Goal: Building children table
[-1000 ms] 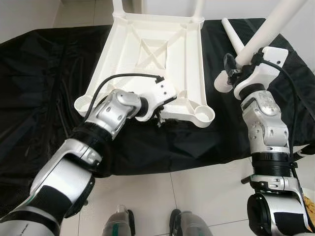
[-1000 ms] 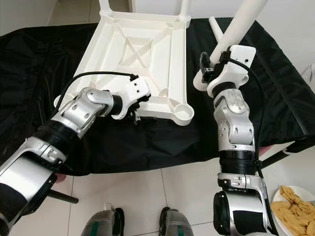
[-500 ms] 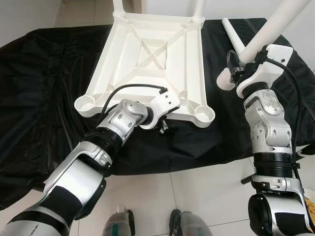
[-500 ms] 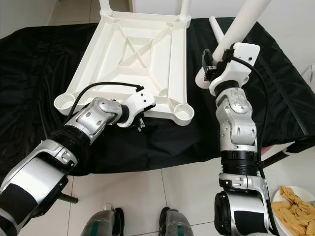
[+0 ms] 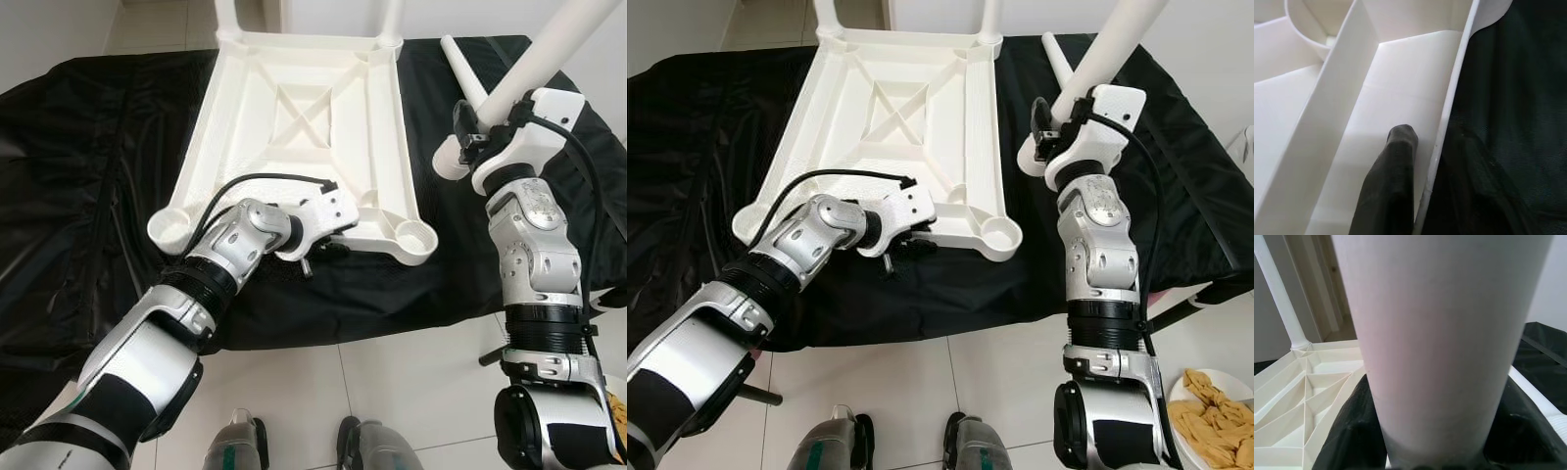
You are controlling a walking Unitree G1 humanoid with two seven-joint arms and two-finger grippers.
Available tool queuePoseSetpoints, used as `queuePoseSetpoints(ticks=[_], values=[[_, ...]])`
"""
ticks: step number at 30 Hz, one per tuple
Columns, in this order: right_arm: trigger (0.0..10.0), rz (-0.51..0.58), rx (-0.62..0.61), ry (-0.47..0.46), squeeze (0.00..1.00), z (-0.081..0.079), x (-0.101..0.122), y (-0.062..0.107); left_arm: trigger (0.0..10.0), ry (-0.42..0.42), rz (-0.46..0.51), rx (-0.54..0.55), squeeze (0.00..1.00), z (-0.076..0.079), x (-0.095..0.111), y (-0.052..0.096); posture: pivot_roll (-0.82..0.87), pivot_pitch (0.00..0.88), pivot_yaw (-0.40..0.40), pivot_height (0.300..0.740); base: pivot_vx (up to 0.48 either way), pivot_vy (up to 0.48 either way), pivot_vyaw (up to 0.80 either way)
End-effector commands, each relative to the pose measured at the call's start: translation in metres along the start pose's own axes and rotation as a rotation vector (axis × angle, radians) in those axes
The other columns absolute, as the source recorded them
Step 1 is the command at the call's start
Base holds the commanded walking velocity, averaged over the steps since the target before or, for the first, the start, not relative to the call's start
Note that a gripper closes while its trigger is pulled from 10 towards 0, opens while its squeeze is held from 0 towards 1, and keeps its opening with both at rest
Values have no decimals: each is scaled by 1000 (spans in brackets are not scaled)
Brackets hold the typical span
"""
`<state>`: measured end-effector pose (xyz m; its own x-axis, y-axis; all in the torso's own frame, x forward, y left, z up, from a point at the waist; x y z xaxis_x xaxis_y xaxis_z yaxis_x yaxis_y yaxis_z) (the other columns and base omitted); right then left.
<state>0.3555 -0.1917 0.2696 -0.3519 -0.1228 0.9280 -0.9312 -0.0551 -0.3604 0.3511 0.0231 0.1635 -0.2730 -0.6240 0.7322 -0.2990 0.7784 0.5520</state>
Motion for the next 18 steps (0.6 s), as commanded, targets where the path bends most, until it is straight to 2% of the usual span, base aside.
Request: queuePoseSetpoints(ticks=[1, 5, 6, 7, 8, 9, 10, 12, 15, 18], values=[[10000, -9, 19, -13, 0, -4, -1, -1, 0, 20, -23, -96, 0, 15, -12, -2, 2, 109, 14, 740, 0, 0, 0], [10000, -28, 29, -31, 0, -7, -5, -2, 235, 4, -10, -112, 0, 18, -11, 3, 10, 105, 11, 740, 0, 0, 0], [10000, -30, 30, -34, 0, -7, -6, -2, 2039, 2, -8, -113, 0, 18, -11, 3, 11, 103, 11, 740, 0, 0, 0], [10000, -46, 24, -43, 0, -8, -9, -2, 4824, -3, -9, -106, 0, 18, -12, 4, 16, 99, 9, 740, 0, 0, 0], [10000, -46, 24, -43, 0, -8, -9, -2, 4824, -3, -9, -106, 0, 18, -12, 4, 16, 99, 9, 740, 0, 0, 0], [10000, -65, 12, -53, 0, -8, -13, -1, 8824, -5, -15, -97, 0, 17, -13, 4, 19, 96, 8, 740, 0, 0, 0], [10000, -81, 4, -63, 0, -8, -17, -1, 10000, -4, -20, -92, 0, 16, -14, 4, 20, 95, 7, 740, 0, 0, 0], [10000, -90, -1, -69, 0, -8, -19, -1, 10000, -3, -24, -89, 0, 16, -15, 4, 20, 95, 7, 740, 0, 0, 0], [10000, -154, 37, -126, 0, -18, -33, 6, 10000, 11, -17, -69, 0, 14, -14, 5, 26, 87, 3, 740, 0, 0, 0], [10000, -172, 86, -107, 0, -25, -37, 11, 10000, 2, -16, -56, 0, 13, -13, 5, 25, 86, 4, 740, 0, 0, 0]])
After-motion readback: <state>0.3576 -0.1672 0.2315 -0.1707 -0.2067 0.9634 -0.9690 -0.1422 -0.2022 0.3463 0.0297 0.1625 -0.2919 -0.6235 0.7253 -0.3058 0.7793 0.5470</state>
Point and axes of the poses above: a point about 5 cm out from each wrist's last joint towards the gripper, its own y axis pointing back from the gripper into the wrist, its own x axis along the axis of the wrist's last joint, z = x × y, the point moved 1 cm from there along -y, pointing out of the wrist towards the gripper, and after that the axes turned 6 degrees about -y, right-handed, at the moved point
